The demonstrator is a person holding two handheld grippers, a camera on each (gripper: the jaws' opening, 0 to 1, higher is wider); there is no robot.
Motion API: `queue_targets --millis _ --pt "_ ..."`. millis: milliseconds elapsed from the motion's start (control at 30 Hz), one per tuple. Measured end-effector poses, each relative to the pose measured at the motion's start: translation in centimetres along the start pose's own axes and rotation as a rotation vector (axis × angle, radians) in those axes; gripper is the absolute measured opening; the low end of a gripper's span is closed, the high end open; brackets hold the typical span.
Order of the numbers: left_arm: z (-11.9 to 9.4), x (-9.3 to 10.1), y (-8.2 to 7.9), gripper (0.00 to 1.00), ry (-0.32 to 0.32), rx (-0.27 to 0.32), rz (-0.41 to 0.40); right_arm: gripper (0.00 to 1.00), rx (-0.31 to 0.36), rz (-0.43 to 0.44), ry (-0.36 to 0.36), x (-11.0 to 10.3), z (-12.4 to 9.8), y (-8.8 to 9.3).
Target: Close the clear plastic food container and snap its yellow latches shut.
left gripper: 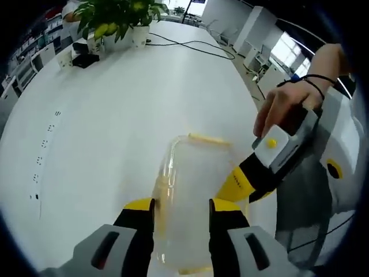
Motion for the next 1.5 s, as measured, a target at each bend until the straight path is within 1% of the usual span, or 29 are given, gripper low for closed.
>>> queue_targets --millis 133,267,300,333,367,400,467,500,533,633,900,1167,1500 --pt "0.0 -0.3 0.1 0.31 0.024 0.01 0.009 0.35 0.0 0.004 0.005 0.0 0.0 0.0" --pt "0.0 -0.6 0.3 0.36 0.038 0.003 0.004 0.35 0.004 0.001 0.01 -0.1 0.0 0.1" --pt "0.0 -0.6 0.4 0.36 0.043 -0.001 0.001 0.35 0.005 0.0 0.012 -0.1 0.0 0.1" --pt "0.1 -0.5 0.4 0.34 0.068 0.004 -0.003 0.35 0.007 -0.001 0.014 -0.1 0.1 0.1" --pt "0.1 -0.4 0.4 0.33 0.076 0.006 -0.01 0.35 0.007 -0.001 0.014 -0.1 0.1 0.1" --pt "0.1 -0.6 0.4 0.33 0.07 0.005 -0.009 0.35 0.007 -0.001 0.015 -0.1 0.1 0.1" --pt "0.2 -0.5 0.5 0.33 0.082 0.01 -0.023 0.35 0.006 -0.006 0.019 -0.2 0.1 0.1" --pt "0.2 -0.9 0.6 0.33 0.086 0.013 -0.026 0.35 0.004 -0.012 0.02 -0.2 0.1 0.1" --pt "0.2 -0.8 0.6 0.33 0.092 0.012 -0.033 0.35 0.003 -0.014 0.021 -0.2 0.1 0.1" --pt "0.2 -0.6 0.4 0.32 0.093 0.014 -0.027 0.34 0.0 -0.014 0.024 -0.2 0.1 0.1" --pt "0.4 -0.9 0.2 0.31 0.094 -0.019 -0.028 0.34 -0.009 -0.018 0.025 -0.2 0.2 0.0" --pt "0.5 -1.0 0.4 0.31 0.105 -0.035 -0.04 0.33 -0.01 -0.023 0.026 -0.2 0.2 0.0" --pt "0.7 -1.2 0.5 0.3 0.136 -0.046 -0.056 0.33 -0.011 -0.021 0.024 -0.1 0.3 0.1"
Point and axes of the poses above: the point that each gripper's makers call its tool centre point, and the gripper's own axes: z roughly forward along the fingers, x roughly to its right, y roughly out of its underside, the point moved 9 cm from there along -z, roughly backward along the fingers, and after that the axes turned 7 degrees about z, right-handed, at the moved point
